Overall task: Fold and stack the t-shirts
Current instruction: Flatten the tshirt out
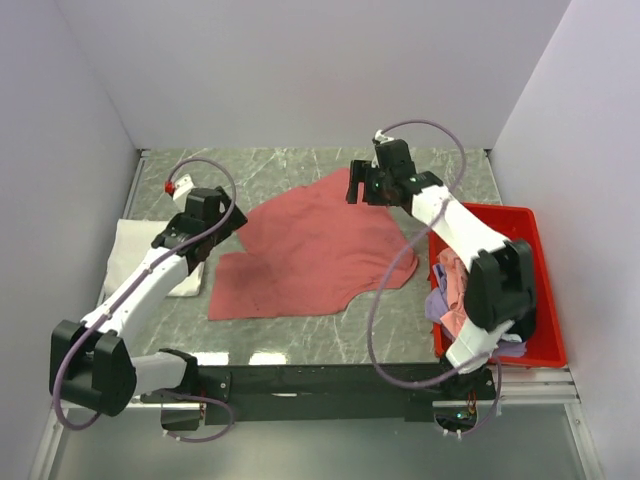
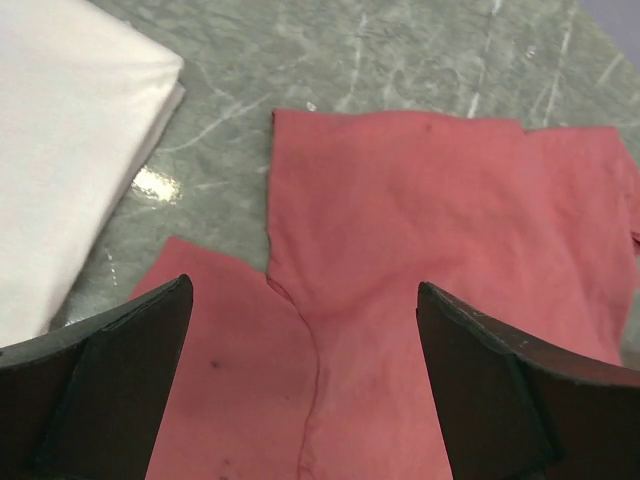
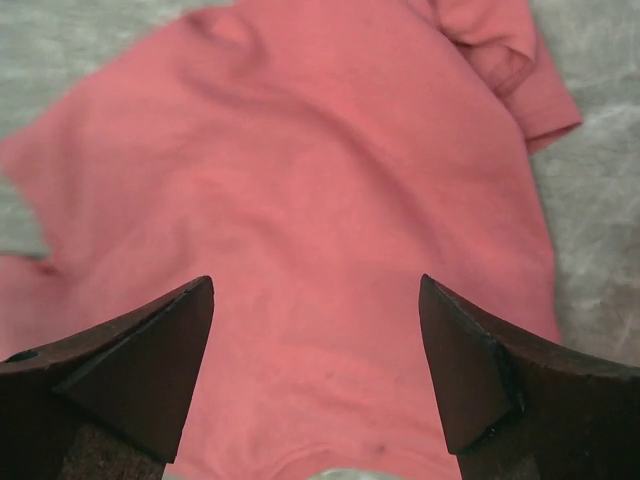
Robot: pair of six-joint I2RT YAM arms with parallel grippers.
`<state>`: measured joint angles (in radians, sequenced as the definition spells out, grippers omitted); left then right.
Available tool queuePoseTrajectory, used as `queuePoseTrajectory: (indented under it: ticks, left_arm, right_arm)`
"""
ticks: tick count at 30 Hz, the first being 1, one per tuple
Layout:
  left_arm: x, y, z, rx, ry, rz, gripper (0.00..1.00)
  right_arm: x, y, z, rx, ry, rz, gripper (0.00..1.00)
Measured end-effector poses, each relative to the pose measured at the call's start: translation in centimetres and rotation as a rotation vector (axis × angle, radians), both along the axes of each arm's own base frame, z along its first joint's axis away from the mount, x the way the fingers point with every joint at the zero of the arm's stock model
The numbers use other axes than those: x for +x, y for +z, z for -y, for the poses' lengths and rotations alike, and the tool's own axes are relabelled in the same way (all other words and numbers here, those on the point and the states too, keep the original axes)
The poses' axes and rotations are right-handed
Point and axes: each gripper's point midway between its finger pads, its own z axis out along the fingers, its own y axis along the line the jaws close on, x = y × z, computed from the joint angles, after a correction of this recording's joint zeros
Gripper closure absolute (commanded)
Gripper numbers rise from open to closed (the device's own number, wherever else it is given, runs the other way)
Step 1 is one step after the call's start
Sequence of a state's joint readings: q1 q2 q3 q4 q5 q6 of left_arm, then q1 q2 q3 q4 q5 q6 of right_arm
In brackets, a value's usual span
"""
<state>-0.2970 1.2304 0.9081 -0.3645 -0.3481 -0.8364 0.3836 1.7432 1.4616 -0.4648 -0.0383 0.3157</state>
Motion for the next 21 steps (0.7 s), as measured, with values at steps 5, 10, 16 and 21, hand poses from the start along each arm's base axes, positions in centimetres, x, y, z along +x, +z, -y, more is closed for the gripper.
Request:
queuePoseTrajectory:
  ticks: [5,10,16,21]
  left_arm:
    - [-1.7,-0.7,1.5,-0.070,-0.064,0.006,0.01]
    - [-5.2,-3.4,4.6,-0.125,-0.181,-0.060,0.00]
    - [-10.6,-5.6,8.9,-0.183,-0.337,-0.146,0.00]
    - [-14.3,-7.4,11.9,-0.200,-0.410,-0.237,0.01]
  right_arm:
    - [-4.9,4.2,-1.5,0.062,0.033,0.130,0.10]
    - [-8.3,1.8,-0.3,0.068,-0.016,0.080,0.10]
    - [-11.5,-1.9,3.0,0.019,-0.124,0.006,0.09]
    - [-12.2,-1.3,4.1,0.028,-0.171,0.033,0.10]
